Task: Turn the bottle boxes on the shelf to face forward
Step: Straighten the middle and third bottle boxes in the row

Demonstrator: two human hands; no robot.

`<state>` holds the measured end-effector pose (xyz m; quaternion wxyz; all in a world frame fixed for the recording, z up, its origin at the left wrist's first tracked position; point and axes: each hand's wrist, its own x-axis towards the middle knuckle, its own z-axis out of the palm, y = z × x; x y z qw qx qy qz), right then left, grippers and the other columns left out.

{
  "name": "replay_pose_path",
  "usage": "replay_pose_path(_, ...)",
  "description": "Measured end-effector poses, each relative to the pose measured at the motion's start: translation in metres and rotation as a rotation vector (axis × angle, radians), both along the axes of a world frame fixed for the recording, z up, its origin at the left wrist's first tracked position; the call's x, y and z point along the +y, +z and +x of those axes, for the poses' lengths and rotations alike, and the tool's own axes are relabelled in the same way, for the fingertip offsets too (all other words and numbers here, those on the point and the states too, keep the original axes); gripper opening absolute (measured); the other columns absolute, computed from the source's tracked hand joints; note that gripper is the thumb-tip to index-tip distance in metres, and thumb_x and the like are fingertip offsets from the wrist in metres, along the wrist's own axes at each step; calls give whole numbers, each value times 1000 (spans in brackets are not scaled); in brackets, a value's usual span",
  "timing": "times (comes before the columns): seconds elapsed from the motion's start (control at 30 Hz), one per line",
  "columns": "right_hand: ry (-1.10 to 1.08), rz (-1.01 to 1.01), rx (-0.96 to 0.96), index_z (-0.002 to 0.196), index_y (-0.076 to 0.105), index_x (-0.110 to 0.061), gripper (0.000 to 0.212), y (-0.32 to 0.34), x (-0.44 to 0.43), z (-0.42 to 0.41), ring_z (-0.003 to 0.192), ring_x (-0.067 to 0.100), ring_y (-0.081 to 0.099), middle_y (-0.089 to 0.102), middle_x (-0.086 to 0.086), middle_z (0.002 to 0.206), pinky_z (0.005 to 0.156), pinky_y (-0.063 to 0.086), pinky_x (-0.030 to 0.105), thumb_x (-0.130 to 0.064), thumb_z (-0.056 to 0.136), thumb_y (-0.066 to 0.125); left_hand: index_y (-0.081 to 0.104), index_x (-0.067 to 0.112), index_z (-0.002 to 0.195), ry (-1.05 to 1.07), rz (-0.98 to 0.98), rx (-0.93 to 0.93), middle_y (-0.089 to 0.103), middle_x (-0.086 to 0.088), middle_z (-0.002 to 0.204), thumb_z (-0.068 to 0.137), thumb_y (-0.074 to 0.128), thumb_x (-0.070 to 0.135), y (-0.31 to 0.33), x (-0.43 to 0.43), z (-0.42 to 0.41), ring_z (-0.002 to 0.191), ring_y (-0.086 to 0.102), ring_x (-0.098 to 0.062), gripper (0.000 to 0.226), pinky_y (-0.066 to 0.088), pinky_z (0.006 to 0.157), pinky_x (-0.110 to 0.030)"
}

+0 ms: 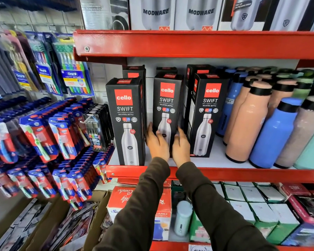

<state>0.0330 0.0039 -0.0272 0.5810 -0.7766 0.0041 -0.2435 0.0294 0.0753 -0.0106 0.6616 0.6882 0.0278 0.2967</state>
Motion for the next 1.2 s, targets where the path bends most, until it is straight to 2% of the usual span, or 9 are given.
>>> replay_pose_path(0.17, 6, 44, 52, 143, 44, -13, 42, 3, -7, -2, 124, 19, 51, 53, 11, 141, 97, 29, 16, -13, 103, 33, 44, 4, 140, 55, 49, -16, 47, -18, 144, 96, 41, 0, -5, 0, -3, 137, 41, -29, 44, 29, 117, -36)
replay_pose_path(0.27, 19, 53, 66, 143, 44, -14, 42, 3, -10, -5, 87, 1, 55, 57, 5, 129, 79, 28, -4, -14, 102, 36, 43, 8, 140, 15, 18, -10, 55, -13, 138, 97, 41, 2, -8, -2, -6, 129, 50, -25, 43, 35, 106, -22)
replay_pose_path(0.33, 33, 51, 78, 144, 44, -14, 43, 5, -10, -8, 81, -2, 52, 57, 4, 126, 75, 28, -4, -14, 101, 38, 42, 12, 140, 0, -16, 6, 59, -9, 133, 98, 42, 6, -8, -3, -9, 121, 55, -20, 42, 34, 95, -11)
replay_pose_path(0.47, 50, 6, 56, 143, 44, -14, 42, 7, -13, -17, 109, 5, 47, 56, 7, 135, 92, 30, 11, -15, 101, 40, 48, 19, 137, 17, -38, 1, 57, 11, 114, 98, 46, 13, -7, -4, -16, 104, 54, -5, 39, 33, 79, 4)
replay_pose_path(0.57, 69, 9, 47, 141, 46, -12, 40, 6, -16, -23, 125, 19, 51, 56, 9, 137, 98, 32, 20, -14, 102, 39, 49, 18, 139, 26, 15, 12, 58, 9, 116, 98, 48, 17, -9, -2, -23, 104, 52, -3, 41, 27, 74, 12)
replay_pose_path(0.7, 51, -15, 54, 144, 41, -9, 43, 2, -17, -33, 131, 21, 47, 52, 10, 142, 102, 30, 22, -17, 102, 39, 49, 18, 140, 32, 38, 24, 64, -4, 130, 99, 49, 22, -13, 1, -32, 115, 58, -13, 41, 29, 83, 3)
replay_pose_path(0.8, 57, -42, 19, 143, 42, -11, 42, 0, -17, -44, 118, 10, 50, 56, 5, 135, 97, 32, 19, -18, 102, 39, 51, 26, 138, 15, 41, 17, 66, 5, 119, 99, 49, 25, -16, 6, -42, 105, 56, -2, 40, 33, 79, 6)
replay_pose_path(1.0, 58, -69, 13, 147, 37, -14, 44, -4, -14, -61, 123, 5, 43, 51, 6, 144, 101, 28, 17, -23, 103, 39, 53, 26, 137, -25, 23, 13, 58, 20, 115, 98, 51, 27, -21, 13, -58, 110, 56, 0, 39, 40, 94, -16)
replay_pose_path(1.2, 72, -72, -7, 147, 37, -16, 44, -4, -13, -72, 134, 17, 45, 50, 4, 146, 103, 29, 19, -23, 103, 38, 50, 27, 139, -84, 5, 16, 56, 23, 113, 97, 53, 30, -24, 19, -66, 102, 55, 12, 41, 43, 95, -19)
